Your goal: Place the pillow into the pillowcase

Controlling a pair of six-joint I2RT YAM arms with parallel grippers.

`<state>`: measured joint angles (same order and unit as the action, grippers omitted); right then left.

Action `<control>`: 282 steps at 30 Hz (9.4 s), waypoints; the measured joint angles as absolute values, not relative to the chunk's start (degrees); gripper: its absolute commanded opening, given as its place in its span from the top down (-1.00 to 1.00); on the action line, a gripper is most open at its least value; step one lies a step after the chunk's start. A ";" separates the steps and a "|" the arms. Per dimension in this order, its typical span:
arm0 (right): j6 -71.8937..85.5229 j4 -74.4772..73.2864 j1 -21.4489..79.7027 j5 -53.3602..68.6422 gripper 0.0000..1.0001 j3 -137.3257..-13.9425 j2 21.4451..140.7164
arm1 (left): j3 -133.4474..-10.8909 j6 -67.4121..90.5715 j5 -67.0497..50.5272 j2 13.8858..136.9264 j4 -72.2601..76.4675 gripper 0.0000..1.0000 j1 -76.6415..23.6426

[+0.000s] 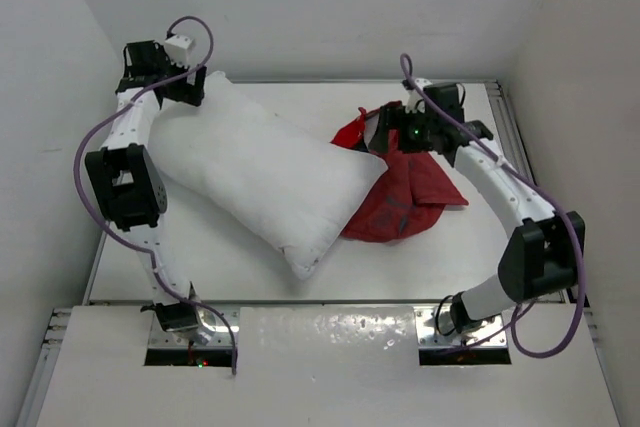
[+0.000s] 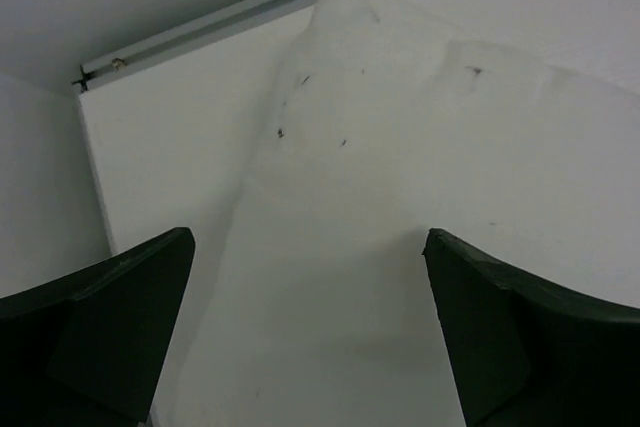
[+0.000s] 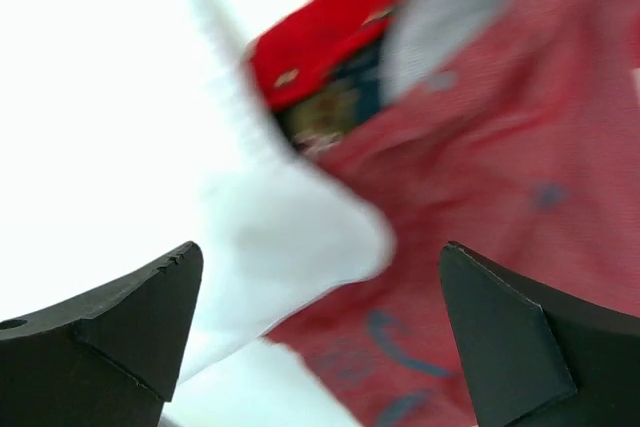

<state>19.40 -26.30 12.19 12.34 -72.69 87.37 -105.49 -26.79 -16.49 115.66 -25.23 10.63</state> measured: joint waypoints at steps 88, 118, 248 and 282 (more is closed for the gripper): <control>6.66 -15.44 12.12 10.96 -0.27 -92.42 111.90 | -104.86 -49.28 -30.52 118.17 -39.00 1.00 -28.99; 5.78 -16.29 9.56 1.52 0.07 -75.88 106.56 | -100.38 -46.26 -13.23 115.77 -34.74 1.00 -35.09; 37.01 1.45 12.16 7.73 -0.20 -45.15 93.62 | -84.55 -56.01 -15.64 100.25 -31.18 1.00 -30.13; 42.52 2.98 9.85 12.47 0.40 -57.82 94.21 | -82.28 -55.20 -19.86 100.18 -30.37 1.00 -27.70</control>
<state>42.52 2.98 9.85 12.47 -57.82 94.21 -82.28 -55.20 -19.86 100.18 -30.37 -27.70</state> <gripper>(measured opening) 0.251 0.054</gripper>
